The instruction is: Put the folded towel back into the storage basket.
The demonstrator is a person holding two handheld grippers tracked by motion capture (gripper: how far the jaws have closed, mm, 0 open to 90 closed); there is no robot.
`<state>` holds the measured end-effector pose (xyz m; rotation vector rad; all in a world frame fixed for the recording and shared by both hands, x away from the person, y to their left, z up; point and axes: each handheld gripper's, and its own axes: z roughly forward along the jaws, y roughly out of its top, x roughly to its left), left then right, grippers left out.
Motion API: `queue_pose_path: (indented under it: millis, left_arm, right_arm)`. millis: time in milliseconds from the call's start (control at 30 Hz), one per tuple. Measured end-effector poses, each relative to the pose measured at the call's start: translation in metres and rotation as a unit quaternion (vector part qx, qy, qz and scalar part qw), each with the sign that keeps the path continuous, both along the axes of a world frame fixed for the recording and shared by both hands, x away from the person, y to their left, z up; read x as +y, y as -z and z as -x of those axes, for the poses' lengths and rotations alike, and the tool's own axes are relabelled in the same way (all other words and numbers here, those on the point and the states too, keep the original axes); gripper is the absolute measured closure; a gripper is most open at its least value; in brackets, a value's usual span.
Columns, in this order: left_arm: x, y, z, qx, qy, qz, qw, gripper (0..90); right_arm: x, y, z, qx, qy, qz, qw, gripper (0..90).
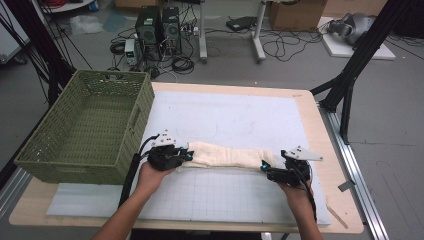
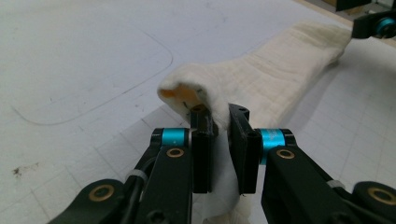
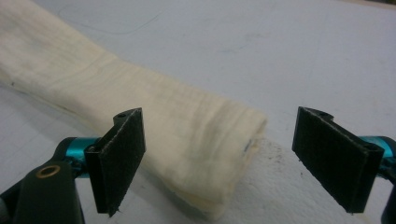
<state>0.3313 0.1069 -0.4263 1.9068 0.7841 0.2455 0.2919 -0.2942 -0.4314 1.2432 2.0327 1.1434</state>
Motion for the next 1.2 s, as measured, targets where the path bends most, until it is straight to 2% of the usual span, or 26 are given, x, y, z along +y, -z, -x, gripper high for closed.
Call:
queue_pose_path:
  millis: [100, 133, 167, 333, 367, 533, 600, 700, 767, 933, 1067, 1200]
  left_arm:
    - [0.0, -0.001, 0.001, -0.005, 0.003, 0.004, 1.0, 79.8]
    - [0.0, -0.002, 0.002, -0.009, 0.005, 0.002, 0.9999, 79.8]
    - [0.0, -0.002, 0.002, -0.014, 0.006, 0.001, 0.9999, 79.7]
    - [0.001, -0.002, 0.004, -0.027, 0.003, 0.005, 0.9996, 79.7]
    - [0.001, -0.002, 0.004, -0.027, 0.003, 0.005, 0.9996, 79.6]
    - [0.001, 0.003, 0.007, -0.025, 0.003, 0.005, 0.9997, 79.7]
    - [0.001, 0.003, 0.007, -0.025, 0.002, 0.006, 0.9997, 79.8]
    - [0.001, 0.004, 0.008, -0.027, 0.003, 0.004, 0.9996, 80.2]
    - [0.001, 0.004, 0.009, -0.028, 0.004, 0.001, 0.9996, 80.3]
    - [0.005, -0.001, 0.014, -0.044, 0.007, 0.007, 0.999, 80.8]
    - [0.009, -0.003, 0.018, -0.052, 0.006, 0.017, 0.9985, 81.0]
    - [0.013, -0.006, 0.023, -0.062, 0.008, 0.025, 0.9978, 81.1]
  right_arm:
    - [0.005, 0.003, -0.004, 0.01, -0.003, 0.006, 0.9999, 16.4]
    - [0.007, 0.004, -0.005, 0.016, -0.004, 0.008, 0.9998, 18.5]
    - [0.01, 0.006, -0.009, 0.028, -0.012, 0.011, 0.9995, 25.0]
    - [0.014, 0.017, -0.015, 0.069, 0.0, 0.031, 0.9971, 33.4]
    - [0.013, 0.018, -0.015, 0.074, 0.002, 0.022, 0.997, 35.5]
    - [0.012, 0.017, -0.012, 0.07, -0.007, 0.024, 0.9973, 56.6]
    - [0.013, 0.017, -0.012, 0.072, -0.017, 0.019, 0.9971, 67.3]
    - [0.013, 0.017, -0.011, 0.084, -0.019, 0.004, 0.9963, 76.7]
    - [0.011, 0.017, -0.012, 0.085, -0.023, 0.001, 0.9961, 79.3]
    - [0.011, 0.013, -0.01, 0.077, -0.034, 0.005, 0.9964, 81.2]
    - [0.008, 0.008, -0.009, 0.06, -0.041, -0.012, 0.9973, 81.7]
    - [0.007, 0.003, -0.006, 0.041, -0.048, -0.015, 0.9979, 81.7]
